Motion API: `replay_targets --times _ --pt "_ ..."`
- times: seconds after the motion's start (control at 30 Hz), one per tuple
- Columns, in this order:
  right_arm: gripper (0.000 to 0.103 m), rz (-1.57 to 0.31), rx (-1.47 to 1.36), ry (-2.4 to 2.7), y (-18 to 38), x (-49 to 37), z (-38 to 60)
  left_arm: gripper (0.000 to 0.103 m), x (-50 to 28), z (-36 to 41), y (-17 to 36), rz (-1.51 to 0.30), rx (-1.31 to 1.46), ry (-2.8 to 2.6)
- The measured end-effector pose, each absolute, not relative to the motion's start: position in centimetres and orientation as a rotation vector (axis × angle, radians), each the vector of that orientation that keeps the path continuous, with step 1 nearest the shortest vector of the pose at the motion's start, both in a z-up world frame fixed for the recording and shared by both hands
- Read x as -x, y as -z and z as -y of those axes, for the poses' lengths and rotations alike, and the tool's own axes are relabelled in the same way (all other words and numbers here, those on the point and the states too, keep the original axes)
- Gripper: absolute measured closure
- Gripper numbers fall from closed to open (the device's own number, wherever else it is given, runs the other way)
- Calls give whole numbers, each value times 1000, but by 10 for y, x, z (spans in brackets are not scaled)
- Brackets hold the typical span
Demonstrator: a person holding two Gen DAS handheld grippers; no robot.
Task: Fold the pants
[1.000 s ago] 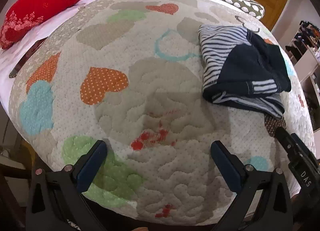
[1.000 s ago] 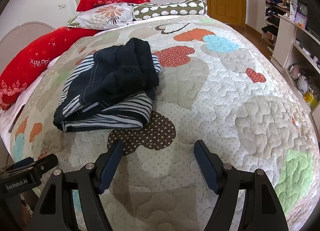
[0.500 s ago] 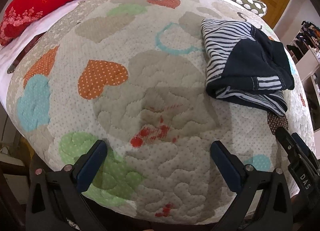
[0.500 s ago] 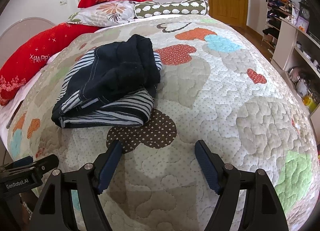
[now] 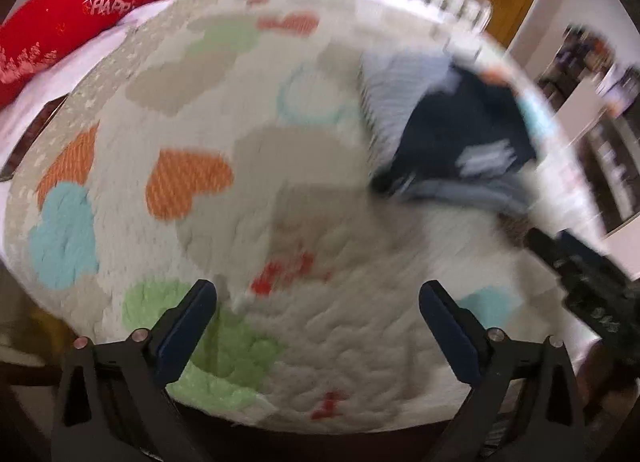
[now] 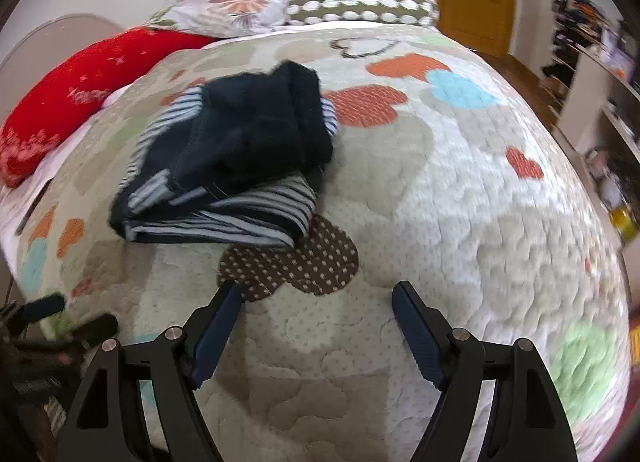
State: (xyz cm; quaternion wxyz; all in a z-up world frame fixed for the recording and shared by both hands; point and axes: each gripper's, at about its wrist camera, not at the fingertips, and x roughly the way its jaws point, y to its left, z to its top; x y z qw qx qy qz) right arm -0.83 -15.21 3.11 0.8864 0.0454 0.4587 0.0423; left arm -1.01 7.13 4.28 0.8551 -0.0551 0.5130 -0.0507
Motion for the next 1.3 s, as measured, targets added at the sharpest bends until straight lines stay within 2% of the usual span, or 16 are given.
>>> replay_targets --times 0.1,0.23,0.5,0.77,0.8,0.83,0.87,0.9,0.93,1.07,1.3 --pt "21 -862 -91 -117 -60 3 160 2 -3 -77 -70 -958 122 105" --pt "21 -837 -153 -189 -87 -37 169 2 -43 -73 -74 -950 85 107" --pt "21 -988 -368 -263 -49 -105 179 2 -82 -45 -49 -987 69 137" --pt "21 -1061 -552 -358 -14 -122 174 1 -100 -52 -17 -1056 325 241" --pt "26 -1057 -568 -363 -13 -123 174 3 -100 -50 -18 -1059 307 253" --pt "33 -1064 -584 -358 -11 -124 175 17 -98 -48 -20 -1057 297 271" --pt "47 -1076 -591 -356 -10 -125 176 37 -96 -46 -23 -1055 298 292" --pt "53 -1083 -602 -364 -9 -126 178 50 -96 -45 -24 -1061 313 328" --pt "56 -1091 -626 -377 -10 -127 181 70 -95 -43 -26 -1074 343 375" --pt "64 -1083 -648 -398 -23 -123 184 79 -90 -31 -50 -1023 257 349" --pt "66 -998 -553 -438 -72 -135 168 79 -124 -34 -78 -994 237 339"
